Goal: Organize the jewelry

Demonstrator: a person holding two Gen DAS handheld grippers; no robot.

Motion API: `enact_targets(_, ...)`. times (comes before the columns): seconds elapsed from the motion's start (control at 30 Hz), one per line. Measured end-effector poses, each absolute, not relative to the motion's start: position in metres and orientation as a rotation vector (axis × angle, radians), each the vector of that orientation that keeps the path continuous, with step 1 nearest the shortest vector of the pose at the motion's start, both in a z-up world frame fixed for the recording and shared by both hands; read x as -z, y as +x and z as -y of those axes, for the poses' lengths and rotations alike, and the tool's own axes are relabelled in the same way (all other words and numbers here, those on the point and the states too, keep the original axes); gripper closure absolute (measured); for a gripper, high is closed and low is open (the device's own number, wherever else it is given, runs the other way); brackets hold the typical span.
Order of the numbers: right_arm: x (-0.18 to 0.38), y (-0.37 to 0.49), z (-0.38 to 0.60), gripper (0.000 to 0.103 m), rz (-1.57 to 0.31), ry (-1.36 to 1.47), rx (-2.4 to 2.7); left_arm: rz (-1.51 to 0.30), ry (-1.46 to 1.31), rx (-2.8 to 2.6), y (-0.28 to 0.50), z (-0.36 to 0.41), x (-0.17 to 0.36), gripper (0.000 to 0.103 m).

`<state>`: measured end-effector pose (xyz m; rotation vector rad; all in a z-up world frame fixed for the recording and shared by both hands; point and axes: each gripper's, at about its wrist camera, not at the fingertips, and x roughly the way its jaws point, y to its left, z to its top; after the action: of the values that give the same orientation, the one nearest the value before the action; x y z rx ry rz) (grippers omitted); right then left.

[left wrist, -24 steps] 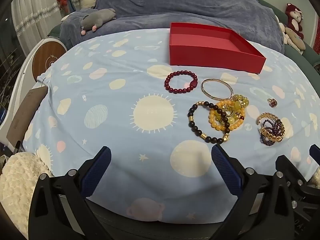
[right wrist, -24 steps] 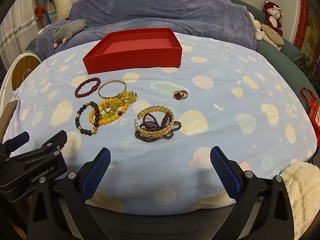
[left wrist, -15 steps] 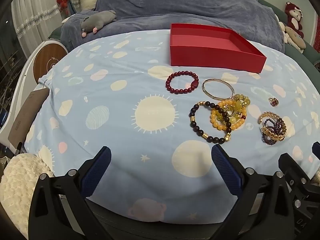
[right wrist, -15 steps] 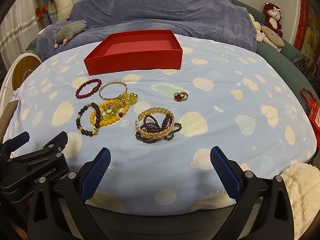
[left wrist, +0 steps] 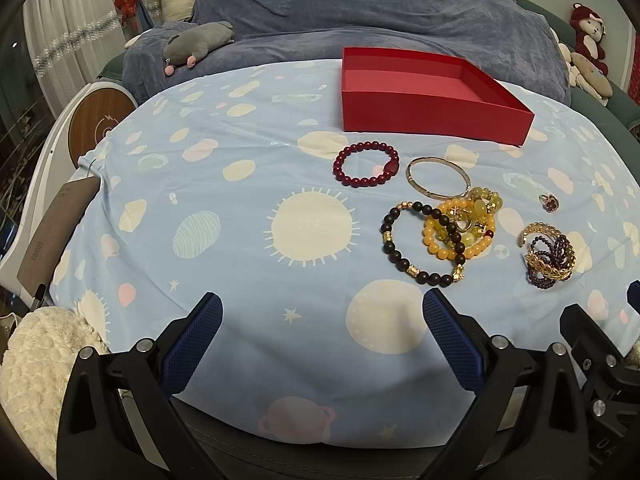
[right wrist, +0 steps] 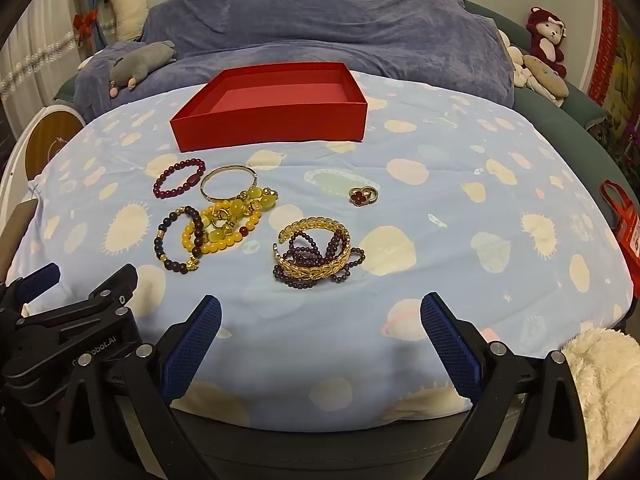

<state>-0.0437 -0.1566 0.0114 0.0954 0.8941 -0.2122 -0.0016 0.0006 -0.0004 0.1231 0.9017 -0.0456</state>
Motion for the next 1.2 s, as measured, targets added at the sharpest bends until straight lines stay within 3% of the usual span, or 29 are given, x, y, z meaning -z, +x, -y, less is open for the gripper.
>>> enact_targets(1.2,-0.0151,-0.0442,0.1538,0.007,-0.884,0.088,0.213,-0.903,0.123,0.037,-0.0006,-0.0012,-0.0033,0.007)
